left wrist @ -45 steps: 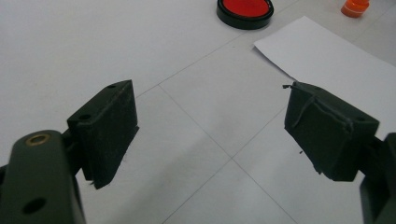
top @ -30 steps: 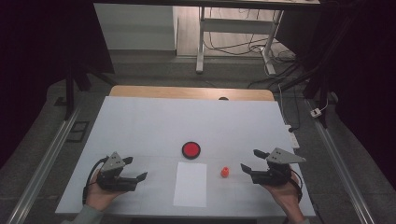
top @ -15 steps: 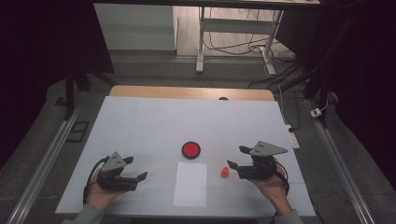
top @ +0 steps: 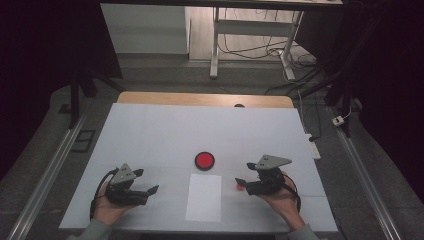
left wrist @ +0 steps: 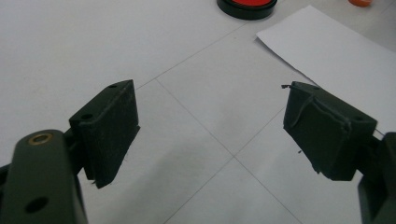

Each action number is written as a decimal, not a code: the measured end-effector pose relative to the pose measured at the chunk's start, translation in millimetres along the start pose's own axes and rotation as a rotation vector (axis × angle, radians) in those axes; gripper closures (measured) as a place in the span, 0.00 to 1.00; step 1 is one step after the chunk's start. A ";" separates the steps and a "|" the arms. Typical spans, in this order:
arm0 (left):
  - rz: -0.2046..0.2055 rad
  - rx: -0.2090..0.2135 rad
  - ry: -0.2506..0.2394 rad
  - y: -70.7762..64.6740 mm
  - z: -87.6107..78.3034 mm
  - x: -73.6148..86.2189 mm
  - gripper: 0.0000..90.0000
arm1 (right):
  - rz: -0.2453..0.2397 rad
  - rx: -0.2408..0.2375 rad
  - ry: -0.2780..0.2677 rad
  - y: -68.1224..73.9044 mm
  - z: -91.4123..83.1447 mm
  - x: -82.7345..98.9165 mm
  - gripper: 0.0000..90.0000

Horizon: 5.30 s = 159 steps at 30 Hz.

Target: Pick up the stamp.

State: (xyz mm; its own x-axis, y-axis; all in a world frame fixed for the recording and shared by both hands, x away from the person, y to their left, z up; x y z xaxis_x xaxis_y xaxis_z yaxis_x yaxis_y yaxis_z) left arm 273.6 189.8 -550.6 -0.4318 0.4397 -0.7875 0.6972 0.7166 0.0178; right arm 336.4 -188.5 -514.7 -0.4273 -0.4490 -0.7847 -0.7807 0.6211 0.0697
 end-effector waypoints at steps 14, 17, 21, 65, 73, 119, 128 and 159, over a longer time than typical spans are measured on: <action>-0.002 0.004 0.006 0.7 0.8 1.6 0.20 | -0.007 0.014 0.041 0.6 11.3 16.5 0.41; -0.002 0.004 0.007 0.7 0.8 1.9 0.20 | -0.014 0.014 0.045 1.8 13.0 18.4 0.45; -0.003 0.004 0.007 0.8 0.6 2.1 0.20 | -0.027 0.015 0.046 3.4 13.8 19.6 0.51; -0.001 0.004 0.022 1.2 3.2 4.5 0.20 | -0.051 -0.010 0.059 5.6 15.7 23.5 0.80; 0.000 0.005 0.023 0.9 3.4 4.5 0.20 | -0.031 0.002 0.003 1.3 7.5 17.1 0.80; -0.009 0.015 0.027 1.5 5.7 5.4 0.19 | 0.061 -0.023 -0.207 0.1 -11.1 -24.2 0.80; -0.014 0.011 0.025 2.4 5.8 5.1 0.19 | 0.058 -0.034 -0.222 6.7 -11.2 -34.8 0.80; -0.009 0.011 0.016 2.4 4.3 4.1 0.19 | 0.023 -0.140 -0.206 41.5 27.9 -61.3 0.80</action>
State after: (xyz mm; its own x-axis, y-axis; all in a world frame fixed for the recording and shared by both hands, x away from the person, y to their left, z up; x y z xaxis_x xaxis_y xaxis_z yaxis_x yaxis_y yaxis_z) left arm 276.0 191.0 -556.4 -0.4471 0.4423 -0.7775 0.6996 0.7145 0.0041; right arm 342.9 -117.3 -480.8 -0.3546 -0.2864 -0.8901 -0.8335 0.5281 0.1622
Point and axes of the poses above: each handheld gripper's, and its own axes: z roughly forward along the jaws, x roughly out of its underside, y roughly to its left, the point moved 5 cm from there along z, roughly forward along the jaws, and after that the axes turned 7 degrees about z, right-handed, at the moved point
